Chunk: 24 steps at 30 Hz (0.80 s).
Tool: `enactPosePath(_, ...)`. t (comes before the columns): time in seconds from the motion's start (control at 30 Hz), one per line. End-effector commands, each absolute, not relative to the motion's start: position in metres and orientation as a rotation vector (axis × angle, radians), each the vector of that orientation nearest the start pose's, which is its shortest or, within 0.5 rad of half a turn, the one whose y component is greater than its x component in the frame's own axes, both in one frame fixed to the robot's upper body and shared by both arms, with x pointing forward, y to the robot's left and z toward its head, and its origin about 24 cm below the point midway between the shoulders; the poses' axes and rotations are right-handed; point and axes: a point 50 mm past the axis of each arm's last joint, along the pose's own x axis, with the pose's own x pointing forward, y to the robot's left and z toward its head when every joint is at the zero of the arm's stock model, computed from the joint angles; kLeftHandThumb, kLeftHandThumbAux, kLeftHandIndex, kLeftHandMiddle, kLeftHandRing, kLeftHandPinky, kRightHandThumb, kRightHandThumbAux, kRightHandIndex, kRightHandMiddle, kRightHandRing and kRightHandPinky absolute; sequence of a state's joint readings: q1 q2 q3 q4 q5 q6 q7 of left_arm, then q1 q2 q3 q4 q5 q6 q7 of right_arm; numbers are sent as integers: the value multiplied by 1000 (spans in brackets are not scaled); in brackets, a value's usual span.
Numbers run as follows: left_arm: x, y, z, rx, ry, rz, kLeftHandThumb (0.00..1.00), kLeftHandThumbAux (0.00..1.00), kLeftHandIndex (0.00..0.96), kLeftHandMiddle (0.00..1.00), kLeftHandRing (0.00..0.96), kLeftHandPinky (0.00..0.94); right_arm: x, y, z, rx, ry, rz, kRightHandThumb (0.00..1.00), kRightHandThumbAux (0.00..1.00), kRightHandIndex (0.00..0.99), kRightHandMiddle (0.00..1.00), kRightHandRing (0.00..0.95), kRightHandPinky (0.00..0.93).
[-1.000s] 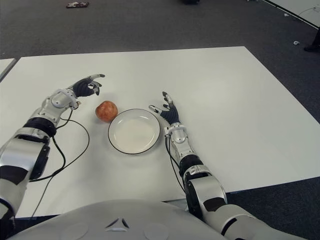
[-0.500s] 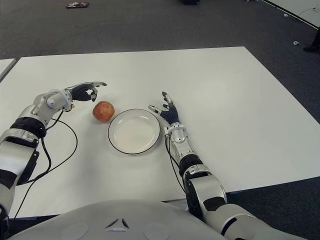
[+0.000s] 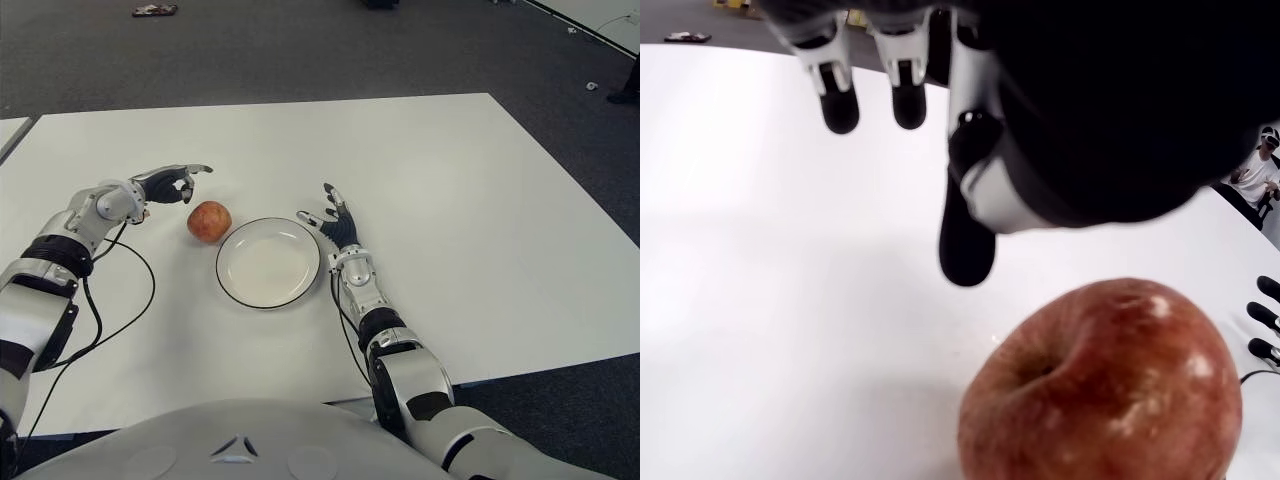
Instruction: Put the apples into the plate.
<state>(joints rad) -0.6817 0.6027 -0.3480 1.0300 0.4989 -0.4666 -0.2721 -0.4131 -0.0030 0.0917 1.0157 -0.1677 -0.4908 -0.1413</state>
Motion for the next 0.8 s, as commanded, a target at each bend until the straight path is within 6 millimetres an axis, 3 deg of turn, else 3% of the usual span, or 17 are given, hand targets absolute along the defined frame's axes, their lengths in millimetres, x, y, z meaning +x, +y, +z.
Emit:
enactPosePath(0.03,341,240,46,1157,200,-552,568,247,0,0,0,0,286,-107,-41,-237,176,162,16,566,0,0,0,0)
enactPosePath(0.57,339,236,44,1037,110,-492,545,268,0,0,0,0,286,-107,-43,-236,188,167,25,581,0,0,0,0)
enactPosePath(0.8,338,235,44,950,56,-422,617,303,0,0,0,0,286,-107,-43,-243,185,169,26,588,0,0,0,0)
